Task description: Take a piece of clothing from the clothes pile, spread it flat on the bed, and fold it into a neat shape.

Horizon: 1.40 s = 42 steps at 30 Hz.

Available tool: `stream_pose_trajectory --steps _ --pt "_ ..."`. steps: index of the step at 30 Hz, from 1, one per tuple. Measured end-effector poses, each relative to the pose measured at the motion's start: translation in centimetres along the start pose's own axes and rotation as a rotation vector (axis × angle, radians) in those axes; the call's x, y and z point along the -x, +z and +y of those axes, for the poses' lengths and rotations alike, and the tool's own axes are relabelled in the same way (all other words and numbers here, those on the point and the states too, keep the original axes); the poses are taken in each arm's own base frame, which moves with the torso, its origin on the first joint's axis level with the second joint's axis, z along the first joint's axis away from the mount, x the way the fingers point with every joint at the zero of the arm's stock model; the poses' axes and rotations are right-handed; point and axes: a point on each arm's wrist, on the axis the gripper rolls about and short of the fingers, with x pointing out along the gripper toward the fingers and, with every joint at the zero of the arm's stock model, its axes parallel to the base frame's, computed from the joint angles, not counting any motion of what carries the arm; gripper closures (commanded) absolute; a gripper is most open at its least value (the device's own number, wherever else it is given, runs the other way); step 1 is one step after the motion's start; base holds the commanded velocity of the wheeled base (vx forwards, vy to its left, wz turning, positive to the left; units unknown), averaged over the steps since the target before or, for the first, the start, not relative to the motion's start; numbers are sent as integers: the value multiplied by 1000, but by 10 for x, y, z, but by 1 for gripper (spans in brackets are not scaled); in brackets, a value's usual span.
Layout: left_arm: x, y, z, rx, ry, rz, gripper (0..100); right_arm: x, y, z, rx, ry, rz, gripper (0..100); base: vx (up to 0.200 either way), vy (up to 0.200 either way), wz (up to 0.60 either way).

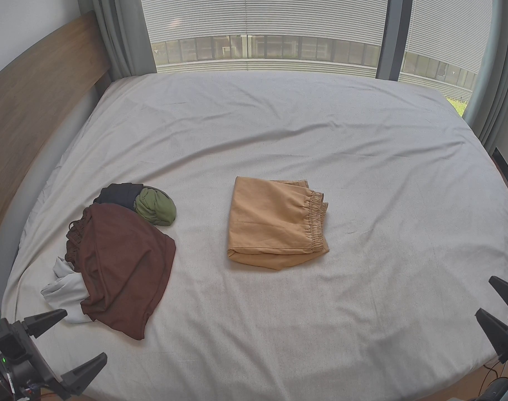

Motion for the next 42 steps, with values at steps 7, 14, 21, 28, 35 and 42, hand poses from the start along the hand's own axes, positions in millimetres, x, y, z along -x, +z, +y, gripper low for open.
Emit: stream_pose_trajectory --steps 7,14,21,28,35,42 --pt "27 -17 -12 15 30 -45 0 28 -8 7 7 -29 -61 0 0 0 0" --pt "46 -35 -22 68 36 -114 0 45 -19 12 26 -118 -118 0 0 0 0" --pt "54 -42 -27 53 42 -192 0 56 -38 14 64 -214 -119 0 0 0 0" --pt "57 -43 -26 29 143 -223 0 59 -49 9 123 -416 -125 0 0 0 0" --pt "58 -44 -23 -13 312 -220 0 60 -53 6 115 -507 -125 0 0 0 0" --pt "58 -51 -20 18 435 -155 0 61 -53 6 124 -550 -129 0 0 0 0"
